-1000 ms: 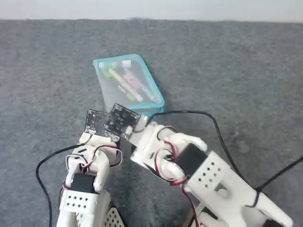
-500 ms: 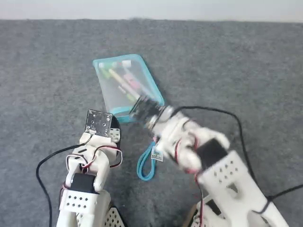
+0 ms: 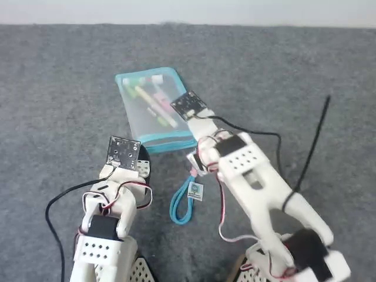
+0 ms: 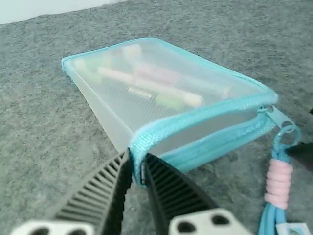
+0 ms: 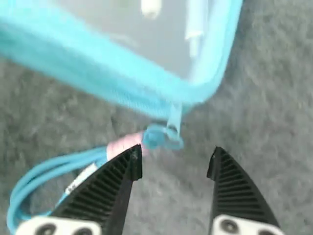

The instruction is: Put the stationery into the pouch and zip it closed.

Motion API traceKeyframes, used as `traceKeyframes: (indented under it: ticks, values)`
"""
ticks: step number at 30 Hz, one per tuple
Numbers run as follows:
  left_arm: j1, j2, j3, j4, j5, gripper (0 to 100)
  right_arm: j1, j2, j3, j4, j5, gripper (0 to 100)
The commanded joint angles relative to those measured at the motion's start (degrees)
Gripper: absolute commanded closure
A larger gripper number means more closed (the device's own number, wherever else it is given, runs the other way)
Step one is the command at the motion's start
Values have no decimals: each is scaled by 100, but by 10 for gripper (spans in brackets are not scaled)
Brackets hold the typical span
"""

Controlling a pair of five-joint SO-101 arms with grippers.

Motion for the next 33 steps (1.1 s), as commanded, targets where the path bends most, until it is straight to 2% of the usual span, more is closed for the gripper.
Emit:
traceKeyframes:
  ticks: [1,4,8,10,16,23,27,33]
  values:
    - [62,-79,-453,9,0,989,-48,268,-677,-145,-114,793]
    - [62,-79,-444,9,0,989,-66,655,-1011,-110,-123,816]
    - [62,-79,-435,9,0,989,-57,945,-1275,-110,-123,998]
    - [62,-79,-435,9,0,989,-66,945,-1284,-92,-114,976]
    - [62,-79,-435,9,0,989,-259,470,-1363,277,-53,993]
    - [536,-70,-479,132,-79,990,-1402,-523,-1363,664,360,993]
    - [396,-44,-558,193,-70,991,-1446,-664,-1363,848,703,993]
    - [352,-70,-549,185,-53,991,-1560,-1024,-1064,866,738,993]
